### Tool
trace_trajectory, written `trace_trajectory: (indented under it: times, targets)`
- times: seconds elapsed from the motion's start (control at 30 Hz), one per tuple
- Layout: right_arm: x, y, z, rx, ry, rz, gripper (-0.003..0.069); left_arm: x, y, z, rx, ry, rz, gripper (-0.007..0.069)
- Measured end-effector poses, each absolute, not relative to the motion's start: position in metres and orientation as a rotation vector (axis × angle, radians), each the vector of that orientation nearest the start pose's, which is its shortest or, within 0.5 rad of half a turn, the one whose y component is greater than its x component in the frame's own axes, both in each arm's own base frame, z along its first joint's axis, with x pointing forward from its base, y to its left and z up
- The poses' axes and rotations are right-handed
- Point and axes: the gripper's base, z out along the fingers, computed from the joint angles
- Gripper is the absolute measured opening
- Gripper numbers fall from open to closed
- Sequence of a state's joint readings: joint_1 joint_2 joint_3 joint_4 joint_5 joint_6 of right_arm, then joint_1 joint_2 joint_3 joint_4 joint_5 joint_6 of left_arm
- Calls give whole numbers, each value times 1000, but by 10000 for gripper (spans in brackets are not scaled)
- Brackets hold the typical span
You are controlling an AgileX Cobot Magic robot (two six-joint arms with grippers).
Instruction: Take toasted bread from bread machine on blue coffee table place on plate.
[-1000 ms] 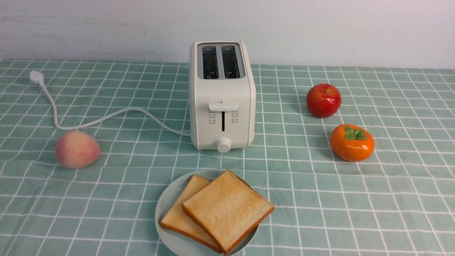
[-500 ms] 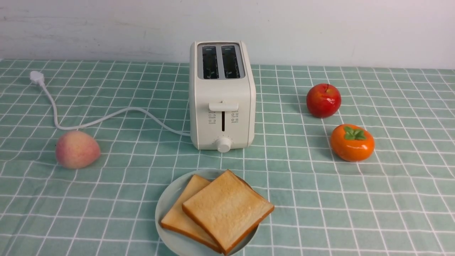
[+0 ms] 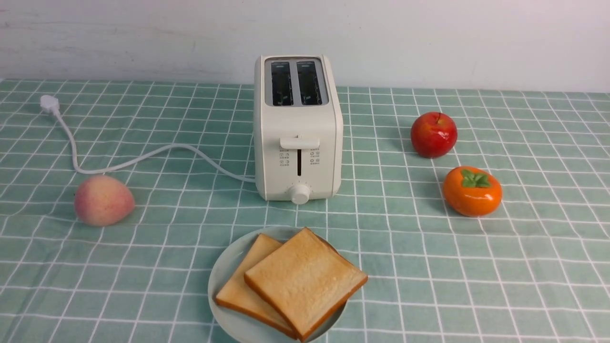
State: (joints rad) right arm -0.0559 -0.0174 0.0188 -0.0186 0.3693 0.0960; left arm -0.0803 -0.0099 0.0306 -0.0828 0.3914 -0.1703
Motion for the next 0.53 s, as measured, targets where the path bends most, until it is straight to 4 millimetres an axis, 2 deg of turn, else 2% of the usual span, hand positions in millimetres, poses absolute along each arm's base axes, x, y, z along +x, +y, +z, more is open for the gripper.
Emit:
trace_trajectory:
  times: [0.53]
  targets:
    - [52,-4,175,129,1850,9,171,52,-7,168,-137,1897,-252,95]
